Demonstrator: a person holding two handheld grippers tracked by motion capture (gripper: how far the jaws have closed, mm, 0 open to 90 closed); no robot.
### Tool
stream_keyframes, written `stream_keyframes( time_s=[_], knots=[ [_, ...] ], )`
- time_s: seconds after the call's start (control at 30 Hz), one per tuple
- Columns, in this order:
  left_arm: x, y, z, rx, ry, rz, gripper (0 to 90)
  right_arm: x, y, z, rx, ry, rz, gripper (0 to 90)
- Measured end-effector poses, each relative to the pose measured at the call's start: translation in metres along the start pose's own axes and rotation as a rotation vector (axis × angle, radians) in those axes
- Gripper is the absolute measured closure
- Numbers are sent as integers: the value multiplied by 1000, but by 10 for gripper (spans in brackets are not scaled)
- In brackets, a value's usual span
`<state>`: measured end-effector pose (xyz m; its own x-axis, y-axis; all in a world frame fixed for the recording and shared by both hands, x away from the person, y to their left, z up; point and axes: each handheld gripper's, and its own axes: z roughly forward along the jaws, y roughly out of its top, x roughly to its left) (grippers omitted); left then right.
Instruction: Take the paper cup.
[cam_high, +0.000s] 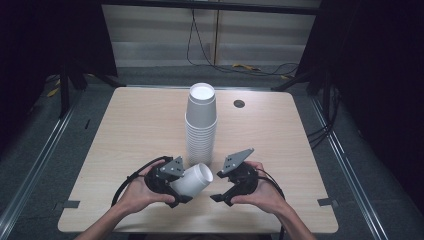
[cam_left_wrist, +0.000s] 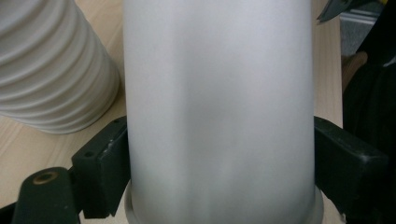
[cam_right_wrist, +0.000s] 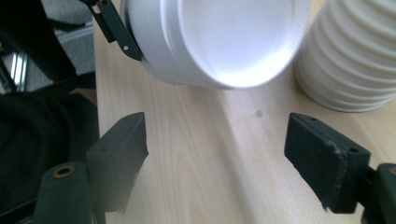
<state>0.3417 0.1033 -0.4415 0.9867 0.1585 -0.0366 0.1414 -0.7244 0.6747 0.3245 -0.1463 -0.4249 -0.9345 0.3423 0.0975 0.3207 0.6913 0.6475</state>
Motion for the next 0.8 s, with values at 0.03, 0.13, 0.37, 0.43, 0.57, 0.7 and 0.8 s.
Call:
stream_keyframes(
  time_s=[0.03, 0.13, 0.37, 0.43, 0.57, 0.7, 0.8],
  knots=[
    [-1, 1, 0, 9, 2, 4, 151, 1, 1, 1, 3, -1, -5, 211],
    [-2, 2, 0, 22, -6, 16, 152, 1, 1, 4, 33, -8, -13, 206],
    [-5, 10, 0, 69, -9, 65, 152, 1, 1, 4, 55, -14, -23, 175],
    [-5, 12, 2, 86, -17, 73, 152, 3, 2, 4, 70, -7, -24, 162],
    [-7, 17, 11, 126, -33, 90, 151, 6, 5, 7, 85, -19, -62, 173],
    [-10, 20, 18, 146, -44, 112, 151, 8, 7, 12, 112, -12, -87, 184],
    [-12, 19, 21, 162, -38, 127, 150, 9, 9, 14, 135, -4, -101, 191]
  ],
)
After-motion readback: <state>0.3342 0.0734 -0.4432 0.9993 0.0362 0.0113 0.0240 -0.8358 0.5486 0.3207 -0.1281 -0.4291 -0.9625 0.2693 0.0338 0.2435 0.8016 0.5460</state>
